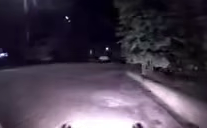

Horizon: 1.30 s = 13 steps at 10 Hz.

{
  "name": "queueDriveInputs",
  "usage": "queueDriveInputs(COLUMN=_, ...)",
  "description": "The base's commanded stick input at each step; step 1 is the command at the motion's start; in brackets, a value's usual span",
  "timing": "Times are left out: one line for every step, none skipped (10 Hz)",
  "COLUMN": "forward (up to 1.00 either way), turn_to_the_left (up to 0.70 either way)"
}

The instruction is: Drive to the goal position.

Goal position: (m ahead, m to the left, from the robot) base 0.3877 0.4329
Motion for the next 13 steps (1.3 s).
queueDriveInputs(forward=0.00, turn_to_the_left=0.45)
queueDriveInputs(forward=0.00, turn_to_the_left=0.45)
queueDriveInputs(forward=0.00, turn_to_the_left=0.45)
queueDriveInputs(forward=0.00, turn_to_the_left=0.45)
queueDriveInputs(forward=0.00, turn_to_the_left=0.45)
queueDriveInputs(forward=0.00, turn_to_the_left=0.45)
queueDriveInputs(forward=0.00, turn_to_the_left=0.45)
queueDriveInputs(forward=0.00, turn_to_the_left=0.45)
queueDriveInputs(forward=0.00, turn_to_the_left=0.45)
queueDriveInputs(forward=0.00, turn_to_the_left=0.45)
queueDriveInputs(forward=0.00, turn_to_the_left=0.45)
queueDriveInputs(forward=0.00, turn_to_the_left=0.45)
queueDriveInputs(forward=0.00, turn_to_the_left=0.45)
